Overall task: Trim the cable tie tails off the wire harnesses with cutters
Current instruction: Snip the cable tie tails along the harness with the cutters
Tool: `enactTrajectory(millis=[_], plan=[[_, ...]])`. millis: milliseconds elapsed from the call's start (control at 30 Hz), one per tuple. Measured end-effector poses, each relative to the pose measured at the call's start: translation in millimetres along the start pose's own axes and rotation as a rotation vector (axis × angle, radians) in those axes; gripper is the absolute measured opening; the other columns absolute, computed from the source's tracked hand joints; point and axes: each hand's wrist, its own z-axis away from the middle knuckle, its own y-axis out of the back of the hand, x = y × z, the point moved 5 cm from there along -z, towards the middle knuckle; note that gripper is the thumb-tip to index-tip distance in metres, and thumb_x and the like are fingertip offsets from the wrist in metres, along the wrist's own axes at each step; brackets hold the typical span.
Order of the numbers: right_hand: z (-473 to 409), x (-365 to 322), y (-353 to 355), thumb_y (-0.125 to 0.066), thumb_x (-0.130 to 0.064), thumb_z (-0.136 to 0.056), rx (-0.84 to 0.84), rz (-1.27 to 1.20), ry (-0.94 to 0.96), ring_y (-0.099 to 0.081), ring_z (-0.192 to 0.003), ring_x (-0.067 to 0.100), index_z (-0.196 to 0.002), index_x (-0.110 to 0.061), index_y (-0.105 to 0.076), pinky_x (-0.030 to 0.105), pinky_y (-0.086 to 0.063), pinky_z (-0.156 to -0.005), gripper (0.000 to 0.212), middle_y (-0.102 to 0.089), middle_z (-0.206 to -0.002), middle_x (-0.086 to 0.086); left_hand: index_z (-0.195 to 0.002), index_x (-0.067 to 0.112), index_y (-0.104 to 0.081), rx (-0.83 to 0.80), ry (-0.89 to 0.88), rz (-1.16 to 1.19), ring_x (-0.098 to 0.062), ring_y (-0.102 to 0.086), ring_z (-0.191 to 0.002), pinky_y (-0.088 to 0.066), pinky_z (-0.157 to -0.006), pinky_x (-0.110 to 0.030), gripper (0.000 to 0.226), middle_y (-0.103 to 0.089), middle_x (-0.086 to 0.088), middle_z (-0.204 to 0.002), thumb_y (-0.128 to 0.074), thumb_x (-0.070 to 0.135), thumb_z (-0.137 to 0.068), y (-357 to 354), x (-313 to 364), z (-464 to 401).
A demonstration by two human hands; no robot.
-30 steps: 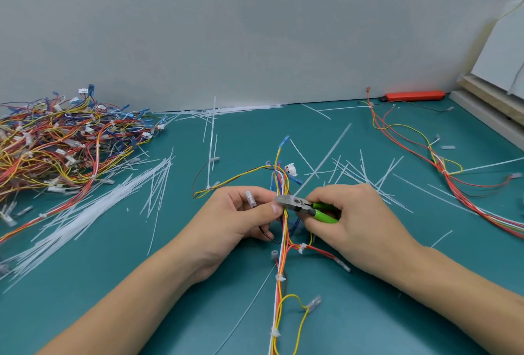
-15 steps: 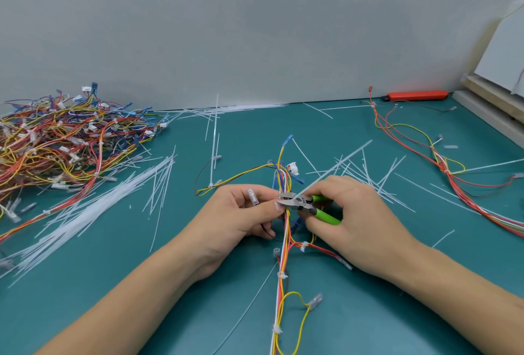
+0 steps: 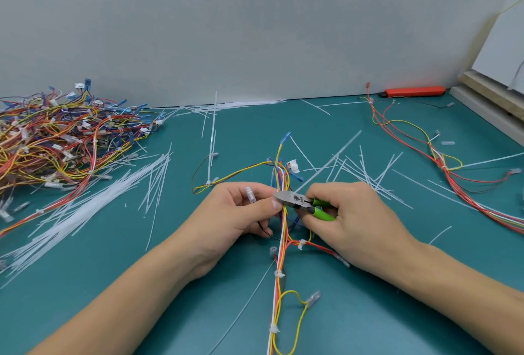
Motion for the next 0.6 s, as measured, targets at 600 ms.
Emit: enactTrajectory(millis=[600], plan=[[-1.6,-1.6,2.0,-0.068,-0.040,-0.087,0.002,0.031,0.033,-0.050,-0.097,0.011,-0.105,-0.036,-0.071,0.035,-0.046,-0.092,0.019,-0.063,-0.093,-0.021,-0.105,0.006,-0.079,0.030,0.019,0.008,-0.014,-0.056,-0.063,-0.055,-0.067,-0.026,0.029,-0.069,-0.010,-0.085,-0.074,0.022,-0.081,-1.0,1.0,1.0]])
